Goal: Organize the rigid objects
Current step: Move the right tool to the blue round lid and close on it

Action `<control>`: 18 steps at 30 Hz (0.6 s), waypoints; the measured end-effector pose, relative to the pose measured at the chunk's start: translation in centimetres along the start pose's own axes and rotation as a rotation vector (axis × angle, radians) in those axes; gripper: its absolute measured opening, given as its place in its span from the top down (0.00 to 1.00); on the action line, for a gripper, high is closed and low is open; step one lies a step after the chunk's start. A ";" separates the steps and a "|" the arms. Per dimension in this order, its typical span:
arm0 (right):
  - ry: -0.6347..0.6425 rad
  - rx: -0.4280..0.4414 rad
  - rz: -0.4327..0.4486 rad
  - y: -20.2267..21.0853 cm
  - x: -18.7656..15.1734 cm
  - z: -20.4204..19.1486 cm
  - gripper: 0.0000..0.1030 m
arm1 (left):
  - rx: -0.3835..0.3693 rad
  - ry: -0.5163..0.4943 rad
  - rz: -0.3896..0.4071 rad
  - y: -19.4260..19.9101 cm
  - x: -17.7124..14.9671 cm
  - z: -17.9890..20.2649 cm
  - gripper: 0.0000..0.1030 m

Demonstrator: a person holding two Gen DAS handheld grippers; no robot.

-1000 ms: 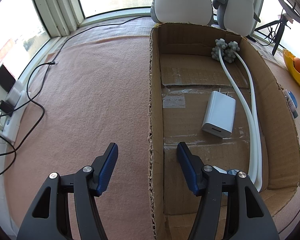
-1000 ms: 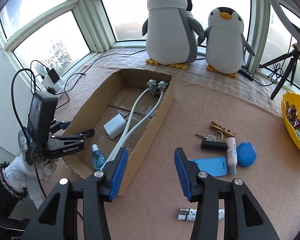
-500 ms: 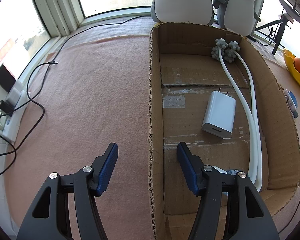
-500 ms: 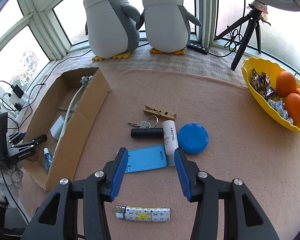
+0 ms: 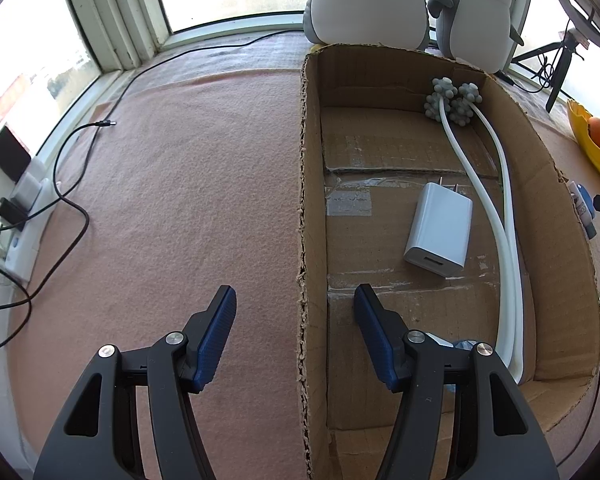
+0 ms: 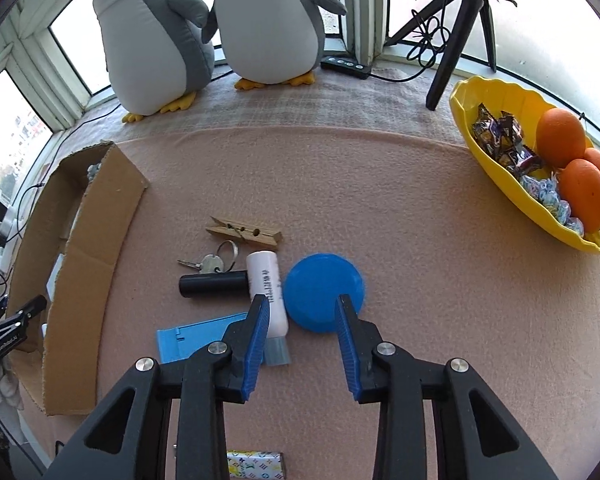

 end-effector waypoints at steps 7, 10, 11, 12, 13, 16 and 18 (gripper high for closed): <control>0.033 -0.029 -0.042 -0.6 -1.6 1.1 0.70 | -0.005 0.005 -0.005 -0.1 0.1 -0.2 0.40; 0.048 -0.046 -0.061 -0.9 -2.2 1.5 0.70 | -0.002 0.003 -0.006 -0.1 0.1 -0.1 0.41; 0.050 -0.046 -0.063 -1.1 -2.2 1.5 0.70 | -0.002 0.003 -0.006 -0.1 0.1 -0.2 0.41; 0.054 -0.047 -0.063 -1.1 -2.2 1.5 0.70 | -0.002 0.002 -0.007 -0.1 0.2 -0.1 0.41; 0.060 -0.049 -0.064 -1.2 -2.1 1.5 0.70 | -0.002 0.002 -0.008 -0.1 0.2 -0.1 0.41; 0.089 -0.052 -0.066 -1.6 -1.8 0.9 0.69 | -0.003 0.002 -0.009 -0.1 0.2 -0.1 0.40; 0.104 -0.042 -0.066 -1.8 -1.6 0.3 0.65 | -0.003 0.004 -0.009 -0.1 0.2 -0.1 0.40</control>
Point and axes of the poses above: each gripper's, at about its wrist camera, not at the fingertips, and y roughly against the way its jaws point, z to its right, x to its top, the point moved 7 cm from there along -y, roughly the way its jaws point, and after that the axes turned 10 degrees about y, right-handed, at the moved point
